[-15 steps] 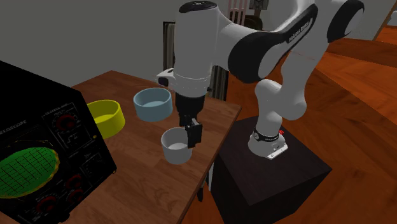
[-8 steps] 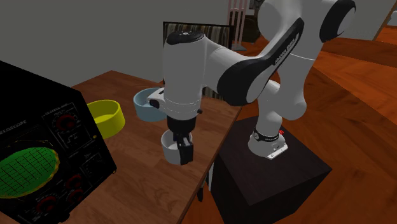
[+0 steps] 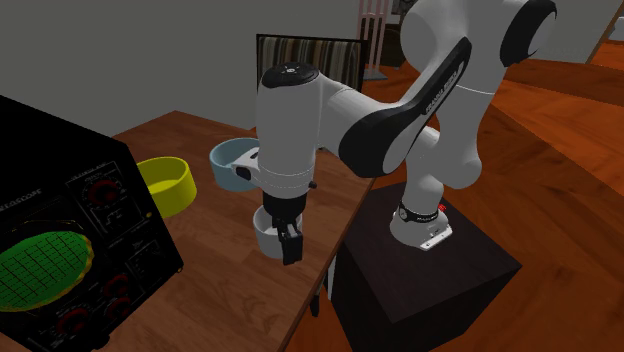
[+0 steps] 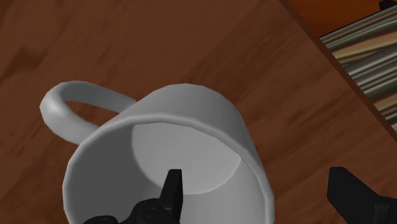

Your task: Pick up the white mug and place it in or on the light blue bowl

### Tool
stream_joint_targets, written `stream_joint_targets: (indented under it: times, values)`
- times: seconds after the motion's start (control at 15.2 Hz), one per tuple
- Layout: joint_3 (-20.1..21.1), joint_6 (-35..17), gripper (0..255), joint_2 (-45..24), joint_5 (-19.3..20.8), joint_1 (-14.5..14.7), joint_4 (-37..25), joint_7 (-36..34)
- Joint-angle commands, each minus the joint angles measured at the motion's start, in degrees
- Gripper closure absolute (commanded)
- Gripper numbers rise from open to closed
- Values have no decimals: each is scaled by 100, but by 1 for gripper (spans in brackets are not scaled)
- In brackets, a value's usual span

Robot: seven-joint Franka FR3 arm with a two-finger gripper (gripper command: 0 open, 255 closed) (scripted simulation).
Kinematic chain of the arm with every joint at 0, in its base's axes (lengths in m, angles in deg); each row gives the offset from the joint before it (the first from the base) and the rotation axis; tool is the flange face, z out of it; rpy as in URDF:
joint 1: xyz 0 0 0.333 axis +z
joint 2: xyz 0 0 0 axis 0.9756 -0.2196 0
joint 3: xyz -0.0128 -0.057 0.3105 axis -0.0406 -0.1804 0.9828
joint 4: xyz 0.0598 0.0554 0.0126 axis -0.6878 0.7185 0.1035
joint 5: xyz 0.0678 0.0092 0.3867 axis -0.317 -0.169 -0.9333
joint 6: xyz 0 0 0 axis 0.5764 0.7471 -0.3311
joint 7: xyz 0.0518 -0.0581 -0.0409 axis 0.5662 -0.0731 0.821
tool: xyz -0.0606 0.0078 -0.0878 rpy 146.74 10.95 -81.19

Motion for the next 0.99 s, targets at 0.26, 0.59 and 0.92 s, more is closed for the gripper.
stream_joint_targets:
  times: [0.26, 0.59, 0.92]
  values:
    - [0, -1, 255, 0, 0, 0, 1, 0]
    - [0, -1, 255, 0, 0, 0, 1, -1]
    - [-8, 153, 255, 48, -16, 1, -108, 20]
